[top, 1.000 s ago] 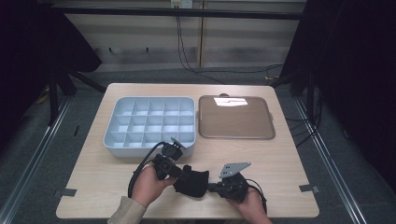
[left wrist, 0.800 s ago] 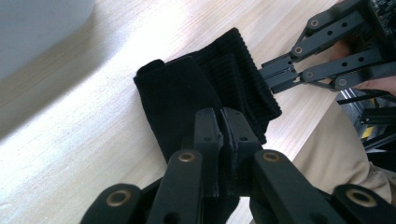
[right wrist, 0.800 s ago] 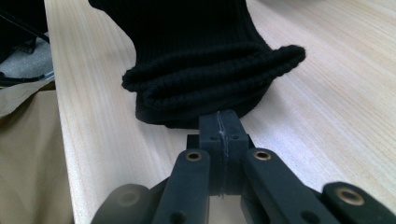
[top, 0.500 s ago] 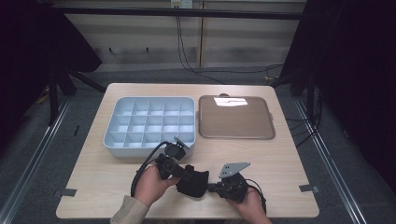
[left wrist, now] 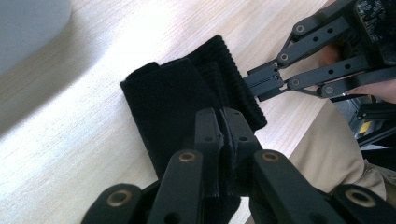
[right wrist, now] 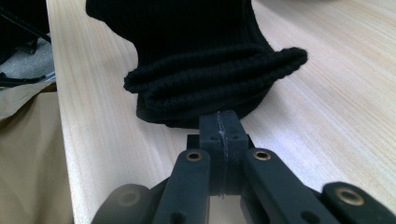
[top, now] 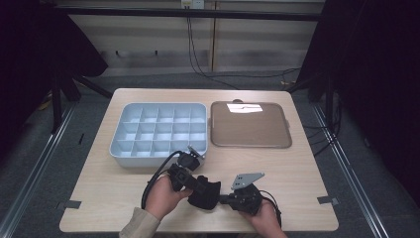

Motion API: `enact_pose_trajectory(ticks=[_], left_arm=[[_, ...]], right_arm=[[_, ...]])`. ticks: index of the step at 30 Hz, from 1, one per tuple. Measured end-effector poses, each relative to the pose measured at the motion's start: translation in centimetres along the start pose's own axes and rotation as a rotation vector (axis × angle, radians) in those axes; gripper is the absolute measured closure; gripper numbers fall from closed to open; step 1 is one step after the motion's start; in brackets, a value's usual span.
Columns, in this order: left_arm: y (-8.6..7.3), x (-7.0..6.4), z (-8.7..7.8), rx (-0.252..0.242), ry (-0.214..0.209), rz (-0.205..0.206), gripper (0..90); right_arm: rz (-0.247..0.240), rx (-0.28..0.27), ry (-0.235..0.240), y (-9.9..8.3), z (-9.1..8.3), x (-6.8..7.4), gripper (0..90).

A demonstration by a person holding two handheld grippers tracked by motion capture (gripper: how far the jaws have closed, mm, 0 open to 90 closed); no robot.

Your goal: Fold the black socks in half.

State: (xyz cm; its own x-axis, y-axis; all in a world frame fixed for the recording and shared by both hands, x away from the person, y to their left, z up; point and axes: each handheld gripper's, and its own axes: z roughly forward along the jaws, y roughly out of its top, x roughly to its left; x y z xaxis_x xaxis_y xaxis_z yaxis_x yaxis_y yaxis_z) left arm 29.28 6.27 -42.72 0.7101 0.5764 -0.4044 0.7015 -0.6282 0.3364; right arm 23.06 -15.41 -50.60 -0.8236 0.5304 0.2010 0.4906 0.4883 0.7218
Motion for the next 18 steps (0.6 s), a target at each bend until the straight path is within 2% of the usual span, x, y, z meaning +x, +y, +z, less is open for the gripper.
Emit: enact_pose_trajectory(ticks=[4,6,12,18], left_arm=[[-0.01,-0.05,0.15,-0.001,-0.002,-0.01,85.9],[0.05,-0.03,0.16,0.007,-0.004,0.001,85.9],[0.16,-0.24,0.3,-0.001,-0.005,-0.006,85.9],[0.31,-0.19,0.5,0.018,-0.012,0.005,85.9]], right_arm=[[-0.002,0.0,0.0,0.06,0.08,0.05,90.0],[-0.002,-0.001,0.004,0.06,0.1,0.03,90.0],[-0.002,-0.003,-0.002,0.07,0.13,0.07,90.0],[-0.006,-0.007,-0.002,0.08,0.2,0.09,90.0]])
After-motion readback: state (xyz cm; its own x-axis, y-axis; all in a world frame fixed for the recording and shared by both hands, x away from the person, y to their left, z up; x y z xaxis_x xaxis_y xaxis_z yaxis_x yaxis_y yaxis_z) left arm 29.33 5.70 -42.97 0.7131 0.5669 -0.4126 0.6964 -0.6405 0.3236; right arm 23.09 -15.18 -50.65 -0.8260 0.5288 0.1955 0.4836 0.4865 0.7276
